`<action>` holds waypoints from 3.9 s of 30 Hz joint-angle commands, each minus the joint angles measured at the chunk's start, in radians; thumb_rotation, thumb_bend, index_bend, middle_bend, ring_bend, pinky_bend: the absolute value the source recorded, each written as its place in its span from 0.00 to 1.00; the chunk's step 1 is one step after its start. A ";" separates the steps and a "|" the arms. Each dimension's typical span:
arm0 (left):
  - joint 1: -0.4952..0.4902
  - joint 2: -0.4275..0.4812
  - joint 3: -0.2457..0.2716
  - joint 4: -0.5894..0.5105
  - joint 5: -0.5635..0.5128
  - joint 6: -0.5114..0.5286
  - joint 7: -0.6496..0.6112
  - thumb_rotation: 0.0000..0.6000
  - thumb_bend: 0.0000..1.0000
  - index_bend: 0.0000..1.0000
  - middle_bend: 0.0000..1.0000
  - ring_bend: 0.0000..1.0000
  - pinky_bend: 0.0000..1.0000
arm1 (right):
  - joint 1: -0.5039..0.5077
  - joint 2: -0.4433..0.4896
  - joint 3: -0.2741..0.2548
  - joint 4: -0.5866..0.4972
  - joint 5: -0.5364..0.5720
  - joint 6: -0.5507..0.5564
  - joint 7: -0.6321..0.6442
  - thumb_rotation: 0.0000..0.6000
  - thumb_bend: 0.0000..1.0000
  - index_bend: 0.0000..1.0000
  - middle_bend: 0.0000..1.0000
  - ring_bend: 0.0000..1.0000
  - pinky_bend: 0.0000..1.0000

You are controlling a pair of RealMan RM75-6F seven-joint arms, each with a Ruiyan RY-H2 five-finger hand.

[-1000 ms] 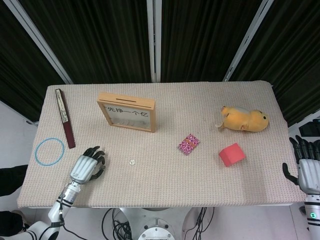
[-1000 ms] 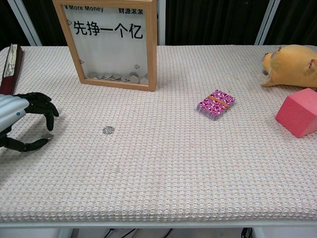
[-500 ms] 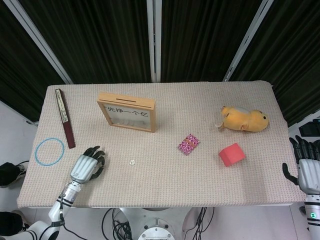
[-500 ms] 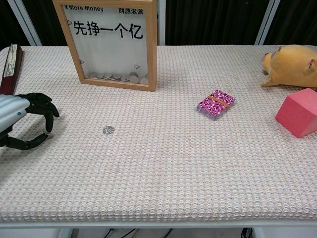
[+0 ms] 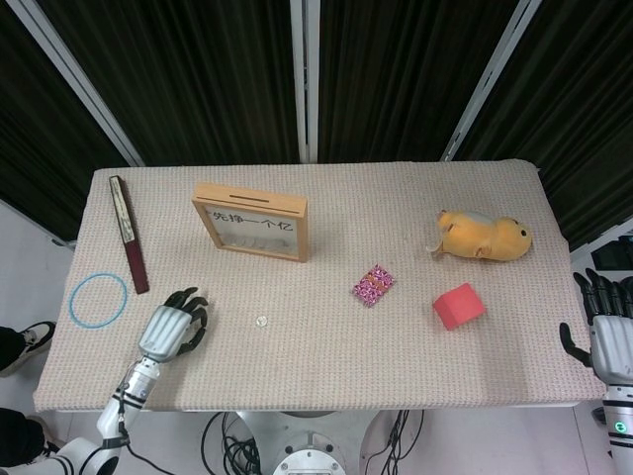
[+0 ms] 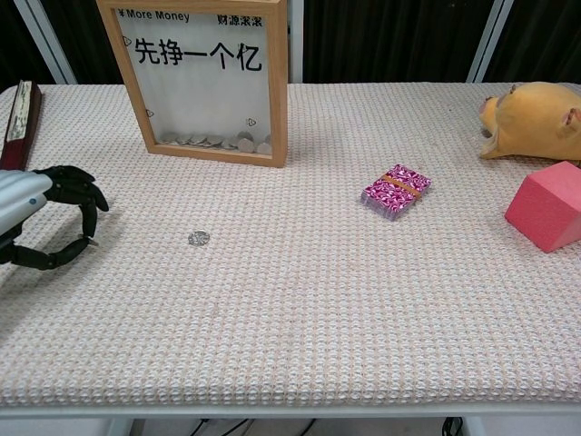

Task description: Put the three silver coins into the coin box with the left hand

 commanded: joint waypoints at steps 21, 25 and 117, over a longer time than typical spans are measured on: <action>-0.107 0.438 -0.401 -0.445 -0.194 0.089 0.062 1.00 0.43 0.62 0.34 0.14 0.24 | 0.011 -0.007 0.003 -0.013 -0.005 -0.003 -0.018 1.00 0.39 0.00 0.00 0.00 0.00; -0.185 0.465 -0.454 -0.456 -0.245 -0.001 0.076 1.00 0.43 0.63 0.34 0.14 0.24 | 0.013 -0.008 0.004 -0.014 -0.002 -0.007 -0.020 1.00 0.40 0.00 0.00 0.00 0.00; -0.191 0.404 -0.103 -0.530 0.042 0.183 0.071 1.00 0.25 0.38 0.37 0.18 0.23 | 0.030 -0.029 0.002 0.061 -0.008 -0.031 0.041 1.00 0.43 0.00 0.00 0.00 0.00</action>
